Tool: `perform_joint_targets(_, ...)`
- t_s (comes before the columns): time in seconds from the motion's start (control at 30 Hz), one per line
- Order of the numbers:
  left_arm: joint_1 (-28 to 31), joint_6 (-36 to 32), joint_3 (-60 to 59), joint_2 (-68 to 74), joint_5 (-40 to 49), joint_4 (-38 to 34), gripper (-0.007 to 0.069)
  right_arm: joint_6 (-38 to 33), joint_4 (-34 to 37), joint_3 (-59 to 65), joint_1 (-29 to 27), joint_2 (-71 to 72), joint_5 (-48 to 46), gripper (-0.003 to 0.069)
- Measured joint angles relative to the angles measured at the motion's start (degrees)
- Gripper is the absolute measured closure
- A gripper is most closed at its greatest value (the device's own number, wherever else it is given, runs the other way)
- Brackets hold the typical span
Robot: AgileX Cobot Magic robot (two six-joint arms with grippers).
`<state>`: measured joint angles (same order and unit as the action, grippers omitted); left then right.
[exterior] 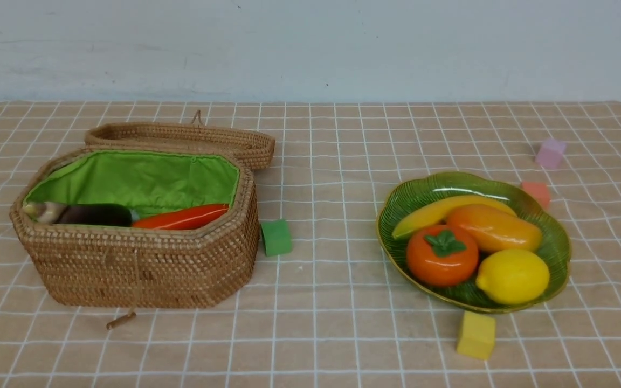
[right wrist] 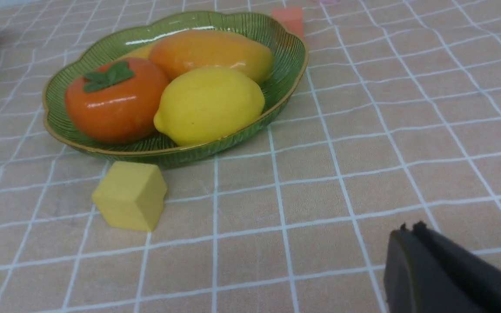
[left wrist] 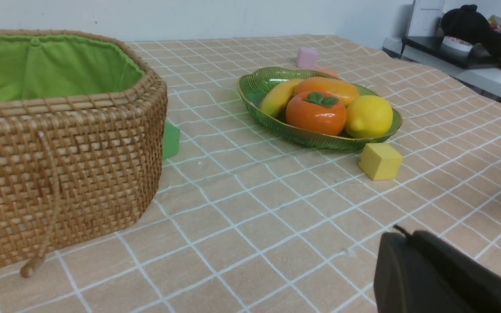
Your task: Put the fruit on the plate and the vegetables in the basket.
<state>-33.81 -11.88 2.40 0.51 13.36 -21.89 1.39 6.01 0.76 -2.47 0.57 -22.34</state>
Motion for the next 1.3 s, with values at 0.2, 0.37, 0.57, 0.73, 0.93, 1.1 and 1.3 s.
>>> perform_joint_targets(0.2, 0.0, 0.0, 0.0, 0.0, 0.05, 0.0, 0.0626, 0.39, 0.02, 0.0, 0.0, 0.0, 0.0, 0.0666)
perform_joint_targets(0.37, 0.0, 0.0, 0.0, 0.0, 0.05, 0.0, 0.0622, 0.39, 0.12, 0.0, 0.0, 0.0, 0.0, 0.0664)
perform_joint_targets(0.57, 0.0, 0.0, 0.0, 0.0, 0.05, 0.0, 0.0617, 0.43, 0.18, 0.0, 0.0, 0.0, 0.0, 0.0662)
perform_joint_targets(0.73, 0.0, 0.0, -0.58, -0.13, -1.26, 0.35, 0.0617, 0.49, 0.18, 0.0, 0.0, 0.0, 0.0, 0.0657)
perform_joint_targets(0.93, 11.18, 3.02, -3.77, -0.7, -11.37, 3.01, 0.0637, 0.54, 0.22, 0.0, 0.0, 0.0, 0.07, 0.0655)
perform_joint_targets(1.1, 23.0, 14.73, -3.93, -1.07, -3.53, 12.77, 0.0637, 0.54, 0.22, 0.0, 0.0, 0.0, 0.07, 0.0651)
perform_joint_targets(1.3, 24.96, 28.24, -4.18, -1.07, 8.46, 19.95, 0.0637, 0.54, 0.22, 0.0, 0.0, 0.0, 0.07, 0.0648)
